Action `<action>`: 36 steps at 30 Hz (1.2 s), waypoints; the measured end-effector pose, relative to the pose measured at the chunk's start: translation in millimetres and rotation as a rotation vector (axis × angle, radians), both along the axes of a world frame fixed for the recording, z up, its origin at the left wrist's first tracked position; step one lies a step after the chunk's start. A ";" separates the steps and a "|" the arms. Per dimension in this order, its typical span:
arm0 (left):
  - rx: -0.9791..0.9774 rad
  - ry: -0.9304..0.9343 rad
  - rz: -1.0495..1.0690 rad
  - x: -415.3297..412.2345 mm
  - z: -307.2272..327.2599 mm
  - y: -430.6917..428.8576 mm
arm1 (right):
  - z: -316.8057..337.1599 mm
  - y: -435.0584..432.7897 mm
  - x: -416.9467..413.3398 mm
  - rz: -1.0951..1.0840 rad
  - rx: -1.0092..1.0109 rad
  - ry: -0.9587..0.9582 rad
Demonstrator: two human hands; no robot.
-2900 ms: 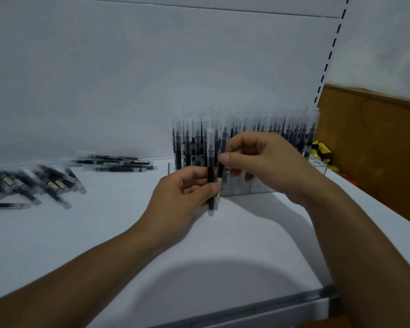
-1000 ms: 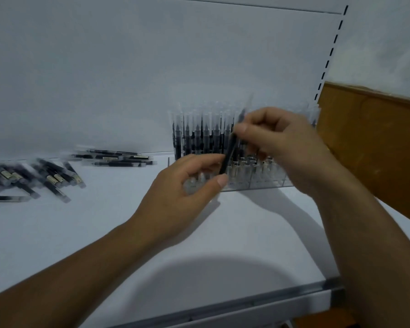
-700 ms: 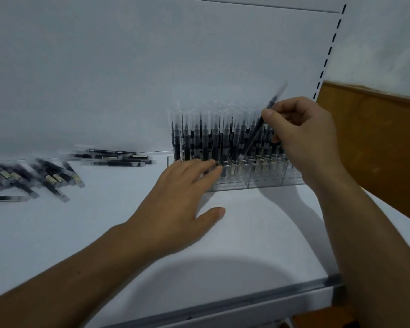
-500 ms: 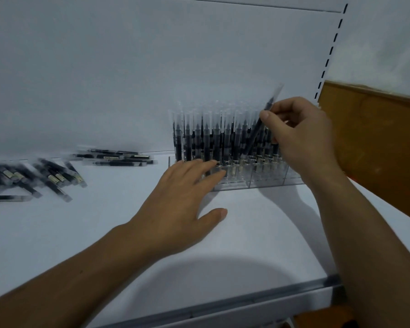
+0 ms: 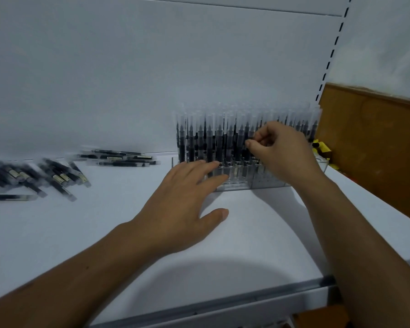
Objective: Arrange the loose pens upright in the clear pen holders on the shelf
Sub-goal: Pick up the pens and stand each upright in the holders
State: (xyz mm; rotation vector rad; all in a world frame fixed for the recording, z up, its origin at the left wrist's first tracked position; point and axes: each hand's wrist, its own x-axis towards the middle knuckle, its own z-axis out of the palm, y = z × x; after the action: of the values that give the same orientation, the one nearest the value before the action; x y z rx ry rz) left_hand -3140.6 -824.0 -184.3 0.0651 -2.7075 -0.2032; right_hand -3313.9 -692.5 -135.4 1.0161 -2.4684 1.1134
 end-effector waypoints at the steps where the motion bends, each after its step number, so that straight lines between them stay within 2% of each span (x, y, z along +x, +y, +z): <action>1: 0.004 0.001 -0.005 0.0 -0.2 -0.4 | 0.1 1.2 0.7 -0.003 -0.004 -0.002; 7: 0.023 0.058 -0.055 5.7 11.4 -2.3 | -1.3 15.0 12.4 -0.003 0.043 -0.093; 11: 0.059 0.152 0.037 22.5 42.2 -19.0 | 6.8 20.4 33.7 0.011 0.040 -0.009; 18: 0.138 0.028 0.344 66.4 54.7 -112.4 | 12.1 -53.7 107.8 0.375 0.062 -0.056; 22: 0.148 -0.005 0.517 91.8 39.2 -166.8 | -2.8 -130.7 137.5 0.543 0.258 0.044; 25: 0.143 -0.013 0.577 100.5 22.4 -194.7 | -14.6 -190.1 133.1 0.541 0.377 0.070; 30: 0.185 -0.220 0.788 103.0 0.5 -226.9 | -35.5 -241.5 105.5 0.348 0.477 0.109; 36: 0.203 -0.308 0.711 98.0 -3.4 -226.2 | -45.5 -248.5 116.0 0.336 0.525 0.148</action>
State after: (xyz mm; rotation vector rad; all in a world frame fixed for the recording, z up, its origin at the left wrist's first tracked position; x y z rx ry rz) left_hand -3042.5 -1050.2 -187.7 1.1739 -2.7467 -0.2612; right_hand -3197.9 -941.0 -180.9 1.6393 -2.5823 0.4302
